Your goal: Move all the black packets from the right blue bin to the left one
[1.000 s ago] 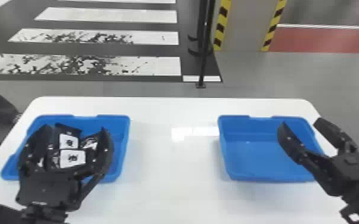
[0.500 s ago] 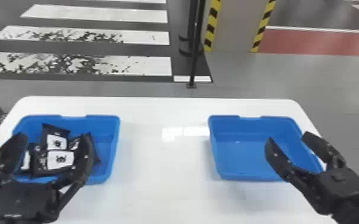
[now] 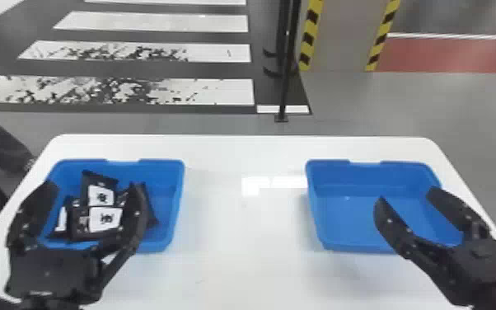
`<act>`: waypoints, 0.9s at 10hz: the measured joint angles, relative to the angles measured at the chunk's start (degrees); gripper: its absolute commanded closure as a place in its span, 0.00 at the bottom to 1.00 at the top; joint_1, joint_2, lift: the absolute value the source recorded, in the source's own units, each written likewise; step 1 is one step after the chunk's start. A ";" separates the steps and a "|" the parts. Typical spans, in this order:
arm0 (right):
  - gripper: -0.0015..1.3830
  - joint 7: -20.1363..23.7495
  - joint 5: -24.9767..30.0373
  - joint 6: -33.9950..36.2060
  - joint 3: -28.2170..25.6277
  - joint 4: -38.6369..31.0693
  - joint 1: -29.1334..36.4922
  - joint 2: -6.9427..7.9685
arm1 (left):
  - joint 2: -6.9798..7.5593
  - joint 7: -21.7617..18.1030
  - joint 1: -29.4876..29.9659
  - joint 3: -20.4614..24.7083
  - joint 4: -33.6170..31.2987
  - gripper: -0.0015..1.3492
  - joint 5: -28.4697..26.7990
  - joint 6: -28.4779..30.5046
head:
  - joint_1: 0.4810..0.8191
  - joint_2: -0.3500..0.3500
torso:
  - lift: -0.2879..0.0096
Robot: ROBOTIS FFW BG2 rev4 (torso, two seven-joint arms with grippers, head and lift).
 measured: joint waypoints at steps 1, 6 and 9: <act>0.16 0.00 -0.03 -0.44 0.78 0.82 -0.65 -0.26 | -0.06 0.53 0.21 0.53 0.02 0.00 0.25 -0.62 | 0.63 0.49 | 0.50; 0.16 -0.09 -0.11 -2.69 2.20 4.58 -4.50 -1.07 | 0.28 0.97 0.32 0.76 0.06 0.00 0.32 -2.20 | 0.63 0.51 | 0.50; 0.16 -0.33 0.07 -2.73 2.46 4.81 -4.82 -1.32 | 0.47 1.10 0.47 0.82 0.07 0.00 0.30 -2.52 | 0.63 0.52 | 0.50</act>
